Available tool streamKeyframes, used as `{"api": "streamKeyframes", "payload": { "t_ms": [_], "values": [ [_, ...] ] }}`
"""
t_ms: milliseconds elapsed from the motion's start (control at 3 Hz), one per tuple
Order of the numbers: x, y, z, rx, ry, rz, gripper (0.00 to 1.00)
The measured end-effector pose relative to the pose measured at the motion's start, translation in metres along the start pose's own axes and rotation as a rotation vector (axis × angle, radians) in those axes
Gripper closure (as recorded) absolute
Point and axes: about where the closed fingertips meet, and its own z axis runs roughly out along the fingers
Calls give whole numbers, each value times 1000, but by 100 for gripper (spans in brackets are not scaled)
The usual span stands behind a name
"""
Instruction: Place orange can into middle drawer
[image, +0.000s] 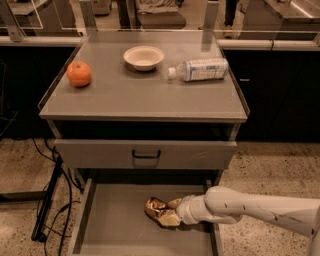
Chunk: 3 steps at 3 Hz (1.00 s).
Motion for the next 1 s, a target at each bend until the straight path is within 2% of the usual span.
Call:
{"api": "streamKeyframes", "payload": {
  "t_ms": [333, 667, 1000],
  "values": [
    [0, 0, 0, 0, 0, 0, 57],
    [0, 0, 0, 0, 0, 0, 26],
    [0, 0, 0, 0, 0, 0, 3]
  ]
}}
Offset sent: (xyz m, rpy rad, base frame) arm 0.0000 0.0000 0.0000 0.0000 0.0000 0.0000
